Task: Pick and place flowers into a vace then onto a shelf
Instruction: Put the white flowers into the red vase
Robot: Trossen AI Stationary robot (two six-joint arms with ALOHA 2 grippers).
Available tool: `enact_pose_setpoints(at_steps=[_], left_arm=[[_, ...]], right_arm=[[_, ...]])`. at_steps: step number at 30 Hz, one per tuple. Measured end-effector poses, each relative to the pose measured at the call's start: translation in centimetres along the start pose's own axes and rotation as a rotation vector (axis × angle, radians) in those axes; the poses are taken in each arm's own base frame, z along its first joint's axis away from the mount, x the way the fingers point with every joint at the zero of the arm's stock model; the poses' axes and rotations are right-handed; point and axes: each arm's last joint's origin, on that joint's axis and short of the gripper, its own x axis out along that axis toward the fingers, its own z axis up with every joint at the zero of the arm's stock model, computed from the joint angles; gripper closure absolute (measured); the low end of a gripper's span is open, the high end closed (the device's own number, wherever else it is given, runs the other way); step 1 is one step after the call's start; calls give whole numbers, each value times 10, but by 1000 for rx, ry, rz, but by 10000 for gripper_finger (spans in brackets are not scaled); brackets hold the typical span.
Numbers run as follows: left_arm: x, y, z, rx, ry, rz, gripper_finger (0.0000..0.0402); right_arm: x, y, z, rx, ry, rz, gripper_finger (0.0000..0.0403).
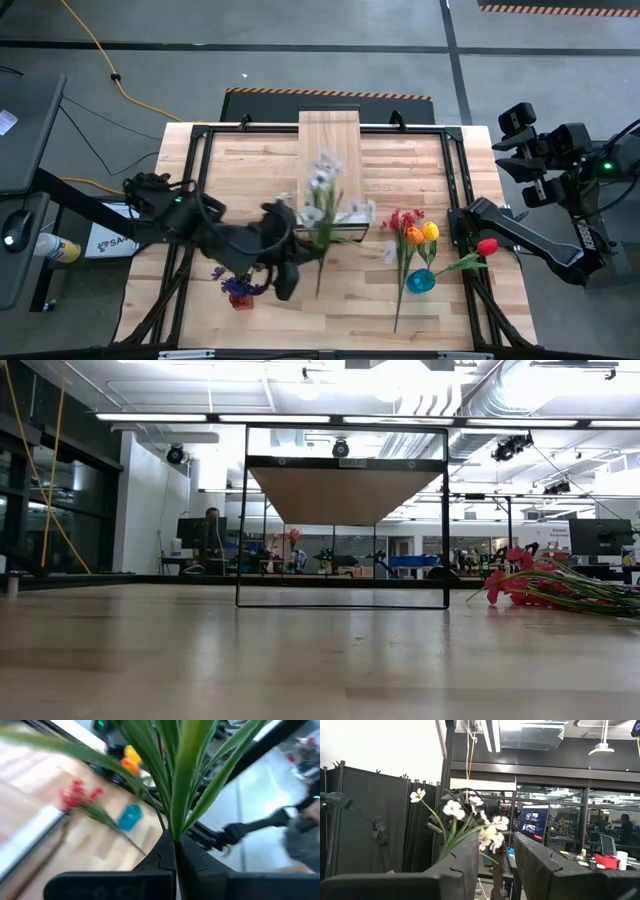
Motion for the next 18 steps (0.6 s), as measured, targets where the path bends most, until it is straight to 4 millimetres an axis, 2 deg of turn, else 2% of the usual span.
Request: enact_pose_setpoints(at_steps=[8,13,18], left_arm=[[-41,2,-14,102,-113,162,372],[-54,1,-29,181,-144,238,372],[-71,4,-46,184,-179,299,372]], right_arm=[[0,0,-1,8,5,-3,289],[0,0,-1,9,6,-3,289],[0,0,-1,9,6,-3,289]])
